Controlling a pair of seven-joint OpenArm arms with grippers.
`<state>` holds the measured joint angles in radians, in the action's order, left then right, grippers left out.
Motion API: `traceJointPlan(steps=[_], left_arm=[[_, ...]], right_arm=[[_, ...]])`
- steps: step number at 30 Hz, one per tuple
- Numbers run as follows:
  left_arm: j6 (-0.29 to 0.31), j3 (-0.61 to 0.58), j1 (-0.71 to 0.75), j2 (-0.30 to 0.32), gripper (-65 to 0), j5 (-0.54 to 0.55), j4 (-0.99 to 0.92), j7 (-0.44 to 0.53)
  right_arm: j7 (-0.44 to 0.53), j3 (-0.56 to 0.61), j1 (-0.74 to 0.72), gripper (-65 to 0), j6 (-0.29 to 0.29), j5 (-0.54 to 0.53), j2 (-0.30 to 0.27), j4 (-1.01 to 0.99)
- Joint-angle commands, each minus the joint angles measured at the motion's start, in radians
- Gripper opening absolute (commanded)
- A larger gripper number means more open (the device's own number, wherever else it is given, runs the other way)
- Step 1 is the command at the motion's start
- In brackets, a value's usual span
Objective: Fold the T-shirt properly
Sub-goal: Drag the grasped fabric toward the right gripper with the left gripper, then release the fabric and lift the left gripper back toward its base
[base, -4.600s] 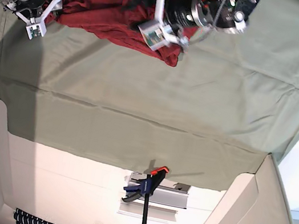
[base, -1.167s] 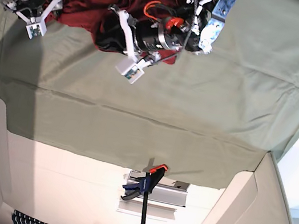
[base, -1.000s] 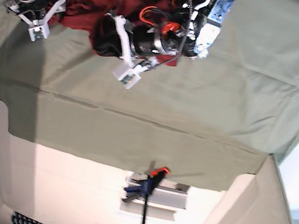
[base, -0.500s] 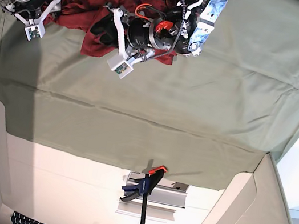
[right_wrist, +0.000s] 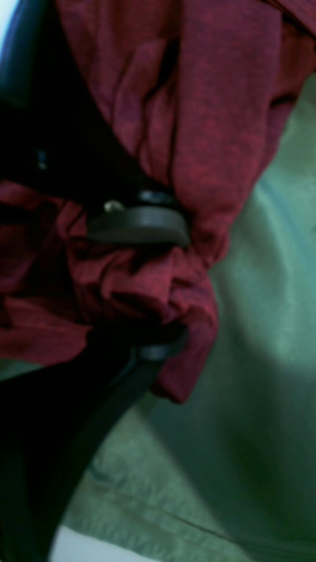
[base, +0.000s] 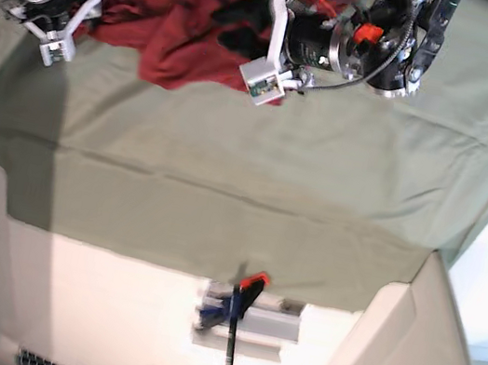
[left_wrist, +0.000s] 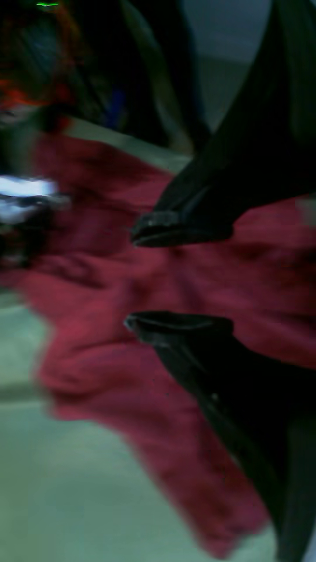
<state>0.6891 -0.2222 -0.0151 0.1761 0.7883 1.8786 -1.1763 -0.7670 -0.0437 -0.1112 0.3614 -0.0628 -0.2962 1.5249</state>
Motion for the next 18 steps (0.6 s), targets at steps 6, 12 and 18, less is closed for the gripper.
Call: traceJointPlan(steps=[6,12,18], left_arm=[[0.009,0.002,0.175,0.14,-37.8,-0.08,0.256,0.09],[0.009,0.002,0.277,0.154,-37.8,-0.234,0.295,0.225],[0.009,-0.019,0.338,0.154,-37.8,-0.3,0.295,0.24]], right_arm=[[0.001,-0.002,-0.013,-36.2,0.0,-0.008,-0.006,0.01],[0.001,-0.002,-0.013,-36.2,0.0,-0.008,-0.005,0.01],[0.001,-0.002,-0.013,-36.2,0.0,-0.008,-0.005,0.01]])
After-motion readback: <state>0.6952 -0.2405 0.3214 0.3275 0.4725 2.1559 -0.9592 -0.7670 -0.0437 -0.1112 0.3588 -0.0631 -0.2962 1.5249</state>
